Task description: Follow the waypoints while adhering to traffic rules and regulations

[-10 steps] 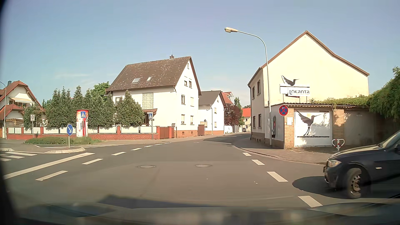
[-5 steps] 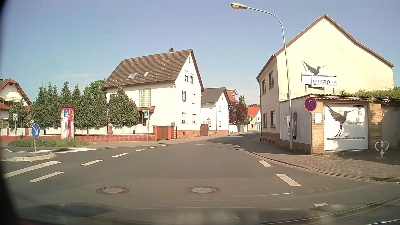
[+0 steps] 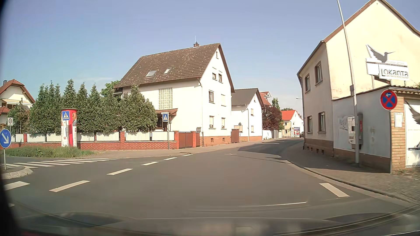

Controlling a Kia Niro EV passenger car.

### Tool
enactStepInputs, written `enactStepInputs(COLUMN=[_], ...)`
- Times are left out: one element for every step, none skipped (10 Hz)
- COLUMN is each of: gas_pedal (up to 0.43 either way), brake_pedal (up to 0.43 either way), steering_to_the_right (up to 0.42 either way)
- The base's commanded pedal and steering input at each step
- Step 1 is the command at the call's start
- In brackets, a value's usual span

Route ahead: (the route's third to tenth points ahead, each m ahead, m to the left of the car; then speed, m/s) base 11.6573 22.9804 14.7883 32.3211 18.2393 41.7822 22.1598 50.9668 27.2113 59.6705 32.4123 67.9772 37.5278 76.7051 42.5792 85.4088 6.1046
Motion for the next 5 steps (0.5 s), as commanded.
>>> enactStepInputs(gas_pedal=[0.000,0.000,0.000,0.000,0.000], brake_pedal=[0.238,0.238,0.232,0.220,0.201], steering_to_the_right=[-0.218,-0.239,-0.255,-0.270,-0.283])
